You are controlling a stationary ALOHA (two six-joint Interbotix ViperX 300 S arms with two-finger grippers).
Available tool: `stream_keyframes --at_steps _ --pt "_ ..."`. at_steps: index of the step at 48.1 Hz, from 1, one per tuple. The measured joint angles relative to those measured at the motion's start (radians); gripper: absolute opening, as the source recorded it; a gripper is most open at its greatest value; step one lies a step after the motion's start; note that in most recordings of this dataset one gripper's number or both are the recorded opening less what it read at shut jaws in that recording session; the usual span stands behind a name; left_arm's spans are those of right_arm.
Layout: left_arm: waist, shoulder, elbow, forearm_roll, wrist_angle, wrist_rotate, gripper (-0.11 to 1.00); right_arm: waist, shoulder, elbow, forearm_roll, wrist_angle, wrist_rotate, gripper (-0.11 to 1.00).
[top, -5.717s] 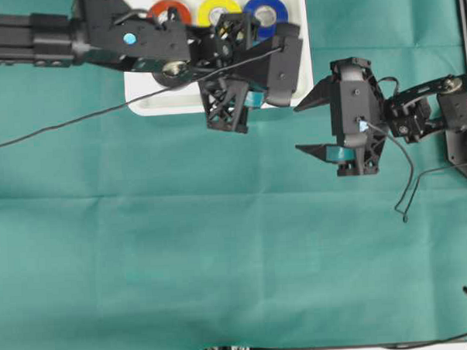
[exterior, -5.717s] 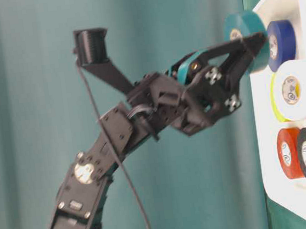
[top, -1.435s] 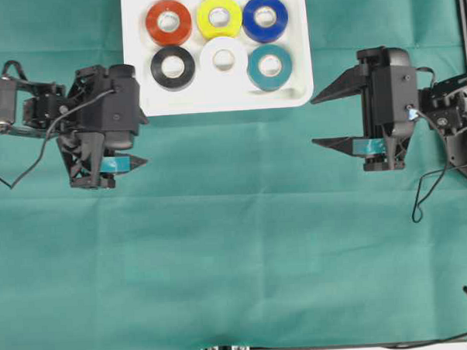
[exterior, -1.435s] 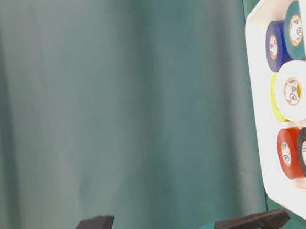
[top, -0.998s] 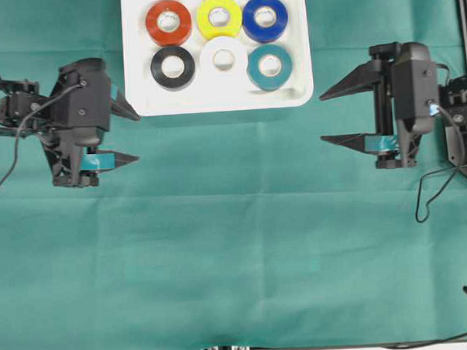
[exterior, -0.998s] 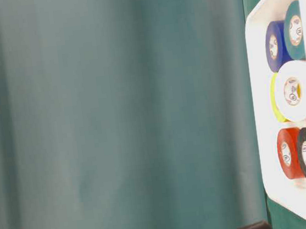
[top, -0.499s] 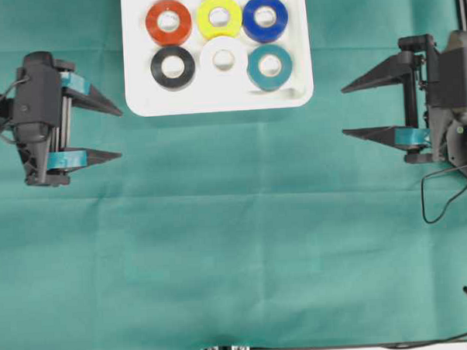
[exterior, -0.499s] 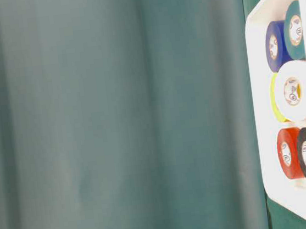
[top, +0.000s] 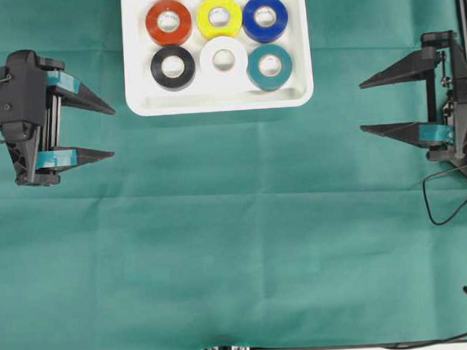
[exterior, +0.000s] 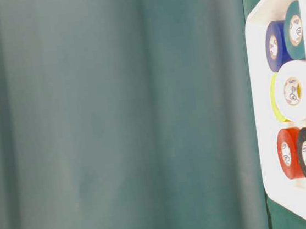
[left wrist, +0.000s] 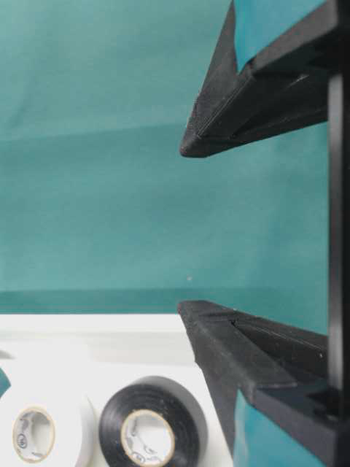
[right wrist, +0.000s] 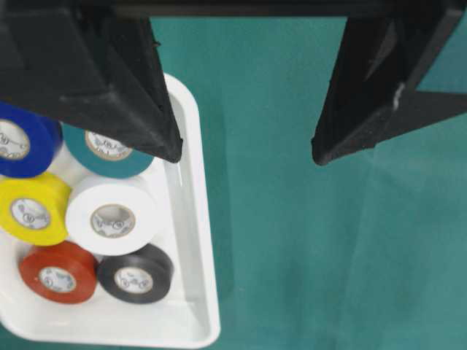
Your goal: Put the tape alternately from left to right into the white case.
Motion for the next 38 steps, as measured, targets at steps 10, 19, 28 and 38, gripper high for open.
stream_keyframes --at_steps 10,19,28,38 --pt "0.002 0.000 0.003 -0.002 0.000 0.002 0.92 -0.012 -0.017 0.015 0.000 0.000 0.000 0.78" --pt "0.003 -0.002 0.003 -0.002 0.000 0.002 0.92 -0.017 -0.017 0.015 0.002 -0.002 0.000 0.78" --pt "0.003 -0.002 0.005 -0.002 0.000 0.000 0.92 -0.017 -0.015 0.017 0.002 -0.003 0.000 0.78" --pt "0.002 -0.002 0.005 -0.002 0.000 0.000 0.92 -0.017 -0.017 0.017 0.002 -0.003 0.000 0.78"
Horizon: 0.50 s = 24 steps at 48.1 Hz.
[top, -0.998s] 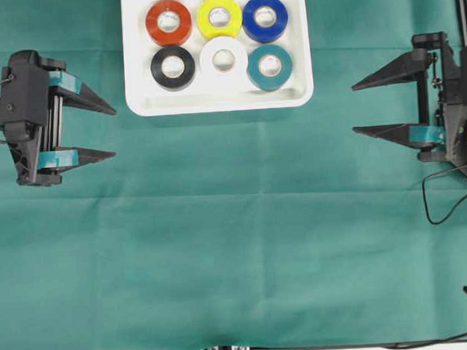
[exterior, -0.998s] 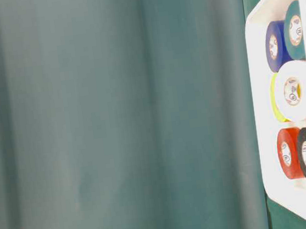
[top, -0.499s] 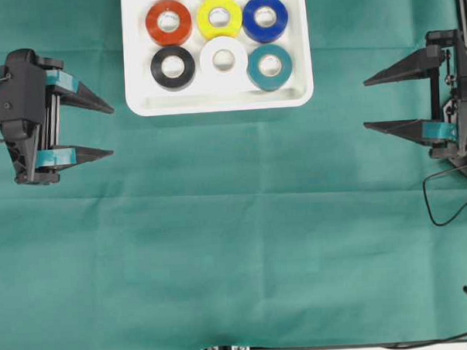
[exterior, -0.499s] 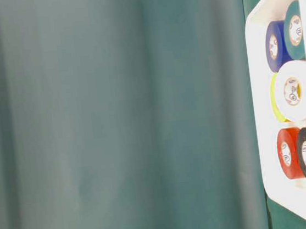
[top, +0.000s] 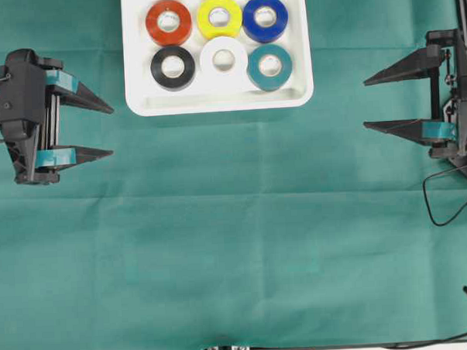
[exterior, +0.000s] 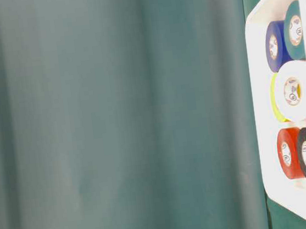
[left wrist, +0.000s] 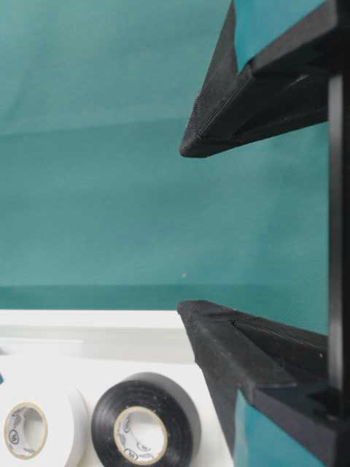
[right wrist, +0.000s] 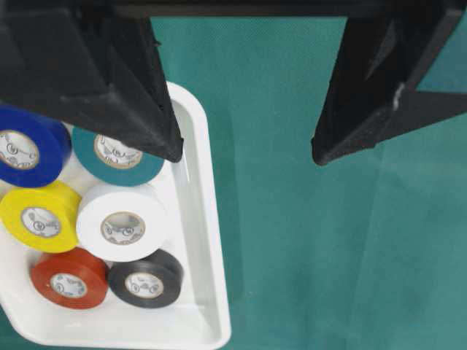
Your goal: Put the tape alternately from left to right into the white case.
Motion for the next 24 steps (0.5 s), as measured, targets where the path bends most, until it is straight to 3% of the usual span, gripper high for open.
stream_keyframes --at_steps 10,24 --pt "0.000 -0.015 0.012 0.000 0.000 0.002 0.92 0.000 -0.008 0.000 0.000 0.000 0.000 0.78" --pt "0.006 -0.179 0.091 0.000 0.000 0.000 0.92 0.000 -0.057 0.021 0.000 0.003 0.000 0.78"
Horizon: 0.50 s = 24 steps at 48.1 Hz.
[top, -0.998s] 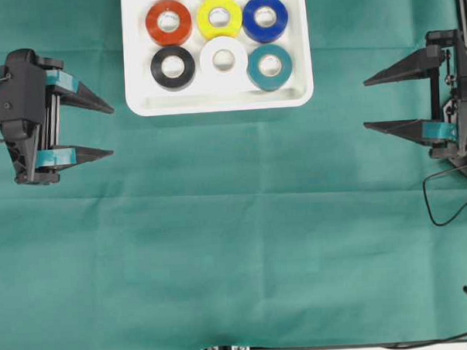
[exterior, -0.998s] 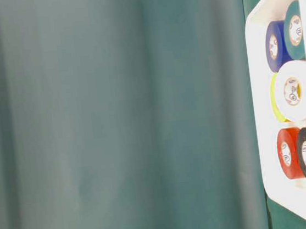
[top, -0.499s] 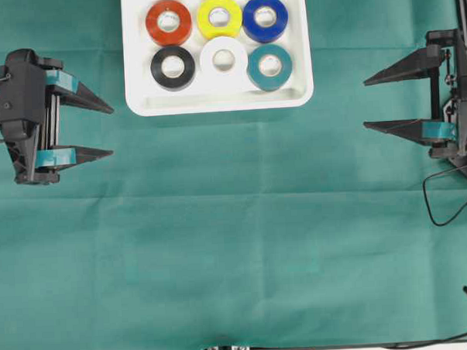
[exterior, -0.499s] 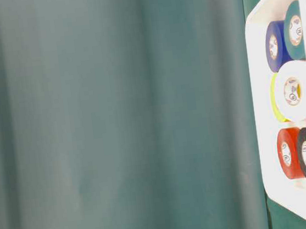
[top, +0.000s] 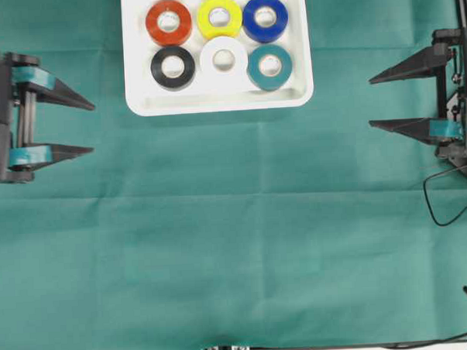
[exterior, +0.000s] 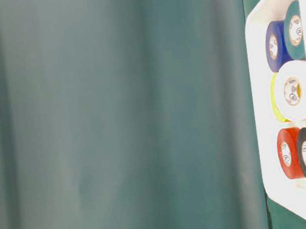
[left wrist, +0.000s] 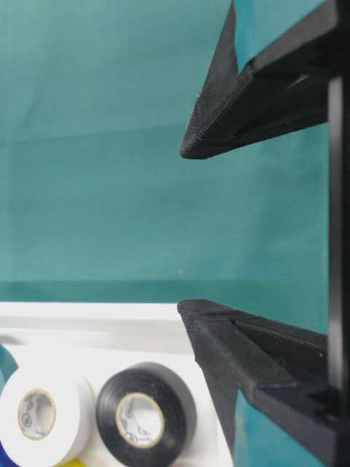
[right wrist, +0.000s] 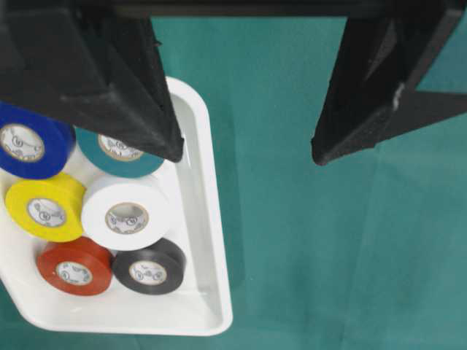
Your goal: Put the tape alternately from left to right into the white case.
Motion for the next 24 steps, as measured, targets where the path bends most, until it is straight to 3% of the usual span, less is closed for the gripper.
stream_keyframes --at_steps 24 --pt "0.034 -0.321 0.146 -0.002 -0.011 -0.049 0.92 0.000 -0.060 0.008 0.002 0.044 0.002 0.78"
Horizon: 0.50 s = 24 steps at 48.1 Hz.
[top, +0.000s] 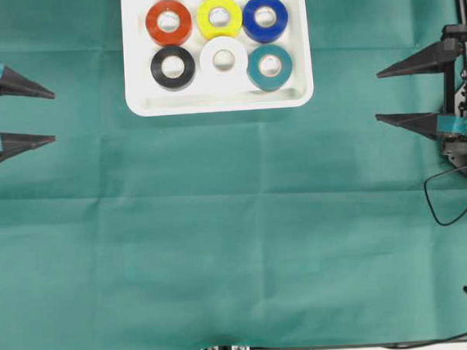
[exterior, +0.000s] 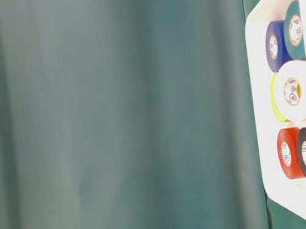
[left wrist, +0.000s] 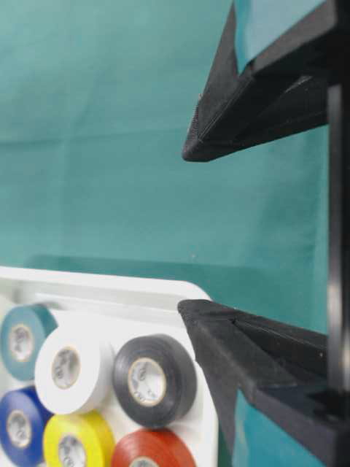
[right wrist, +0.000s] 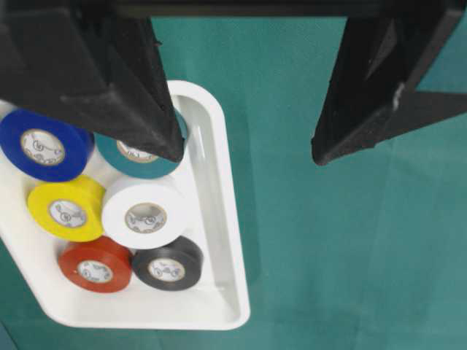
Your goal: Put the tape alternately from left to right into the white case.
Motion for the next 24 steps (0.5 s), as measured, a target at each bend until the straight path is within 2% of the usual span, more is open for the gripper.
stream_keyframes --at_steps 10,24 --pt "0.002 -0.055 0.026 0.000 0.000 0.000 0.92 0.000 -0.002 0.000 0.000 0.002 -0.002 0.79" --pt "0.023 -0.060 0.028 0.000 0.000 -0.006 0.92 0.000 0.014 0.000 0.000 -0.003 0.000 0.79"
